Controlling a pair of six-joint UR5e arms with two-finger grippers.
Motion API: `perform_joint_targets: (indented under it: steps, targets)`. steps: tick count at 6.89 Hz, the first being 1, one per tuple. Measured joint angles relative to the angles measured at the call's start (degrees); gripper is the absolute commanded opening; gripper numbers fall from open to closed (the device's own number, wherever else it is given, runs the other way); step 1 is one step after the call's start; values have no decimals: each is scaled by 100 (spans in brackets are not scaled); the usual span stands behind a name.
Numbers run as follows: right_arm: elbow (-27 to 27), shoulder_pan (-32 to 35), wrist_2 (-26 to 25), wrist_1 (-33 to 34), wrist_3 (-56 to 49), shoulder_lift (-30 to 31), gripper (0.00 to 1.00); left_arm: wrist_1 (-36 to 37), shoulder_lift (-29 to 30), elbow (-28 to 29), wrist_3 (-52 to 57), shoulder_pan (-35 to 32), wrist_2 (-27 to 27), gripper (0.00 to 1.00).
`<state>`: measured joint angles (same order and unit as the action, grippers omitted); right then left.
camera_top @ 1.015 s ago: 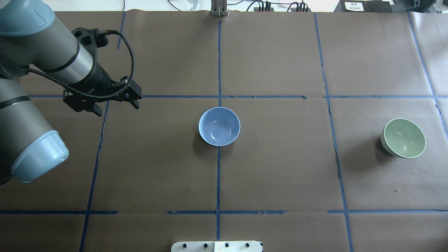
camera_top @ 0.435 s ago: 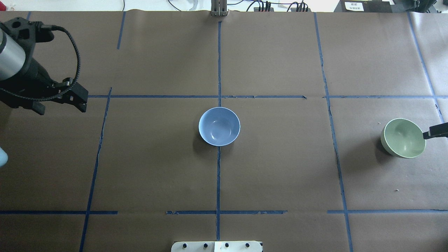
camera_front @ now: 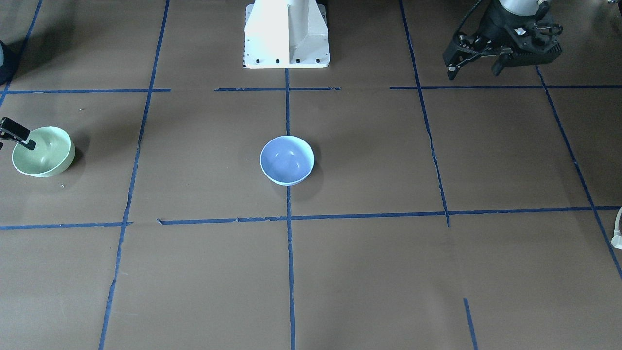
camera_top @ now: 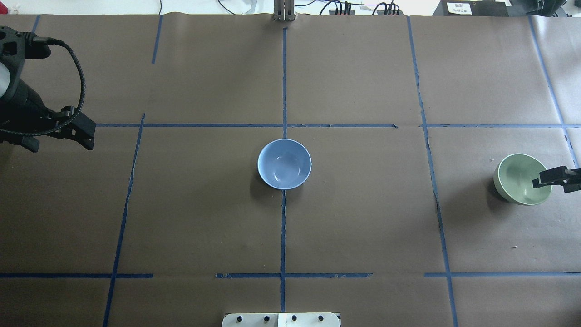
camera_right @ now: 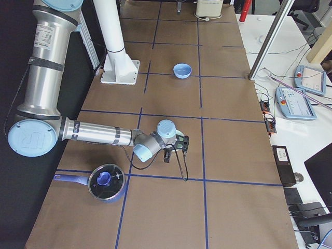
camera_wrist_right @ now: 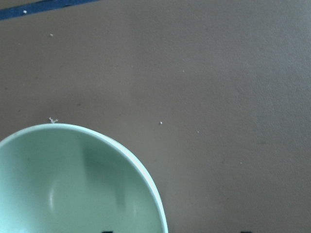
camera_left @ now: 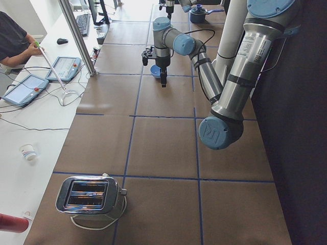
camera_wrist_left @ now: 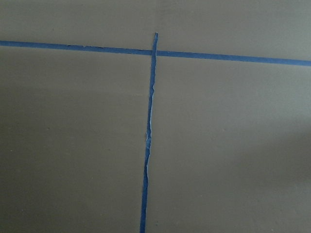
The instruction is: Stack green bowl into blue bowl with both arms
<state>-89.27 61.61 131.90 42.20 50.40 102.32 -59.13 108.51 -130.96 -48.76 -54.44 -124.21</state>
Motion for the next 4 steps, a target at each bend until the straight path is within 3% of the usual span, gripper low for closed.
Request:
perform_joint_targets:
  steps: [4]
  targets:
    - [-69,4,17,-39,106,-8,0,4,-39,48,4,-61,1,100]
